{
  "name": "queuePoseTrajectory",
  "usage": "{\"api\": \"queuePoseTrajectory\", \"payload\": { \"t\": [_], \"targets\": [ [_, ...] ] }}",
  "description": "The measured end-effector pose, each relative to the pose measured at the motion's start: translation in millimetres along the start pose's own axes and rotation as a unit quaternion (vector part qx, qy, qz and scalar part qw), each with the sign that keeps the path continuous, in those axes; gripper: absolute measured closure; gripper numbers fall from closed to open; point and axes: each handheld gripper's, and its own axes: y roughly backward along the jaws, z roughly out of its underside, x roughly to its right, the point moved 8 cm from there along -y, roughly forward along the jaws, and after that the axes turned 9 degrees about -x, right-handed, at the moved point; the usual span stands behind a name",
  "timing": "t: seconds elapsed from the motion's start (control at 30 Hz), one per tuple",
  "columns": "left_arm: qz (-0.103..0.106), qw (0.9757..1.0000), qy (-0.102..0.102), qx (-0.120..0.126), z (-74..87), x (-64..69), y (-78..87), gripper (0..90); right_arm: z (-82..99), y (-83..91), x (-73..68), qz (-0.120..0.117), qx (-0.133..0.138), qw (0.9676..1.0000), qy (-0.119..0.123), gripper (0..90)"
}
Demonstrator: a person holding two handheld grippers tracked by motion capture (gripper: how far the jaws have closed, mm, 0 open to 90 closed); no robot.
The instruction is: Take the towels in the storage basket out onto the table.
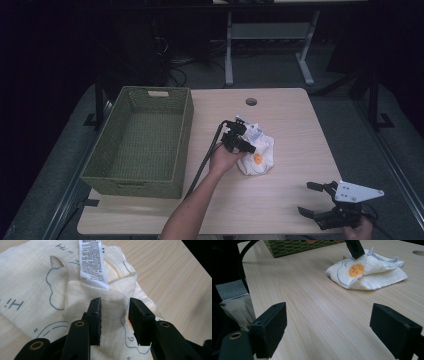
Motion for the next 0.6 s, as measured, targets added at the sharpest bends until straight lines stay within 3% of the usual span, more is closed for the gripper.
{"api": "queuePoseTrajectory", "payload": {
  "t": [0.6],
  "targets": [
    [0.005, 0.9992, 0.004, 0.040, 10.4, -1.3, 22.8, 53.7, 1.7, -2.1, -0.4, 0.002, -0.005, 1.0000, -0.002, 13.8]
  ]
}}
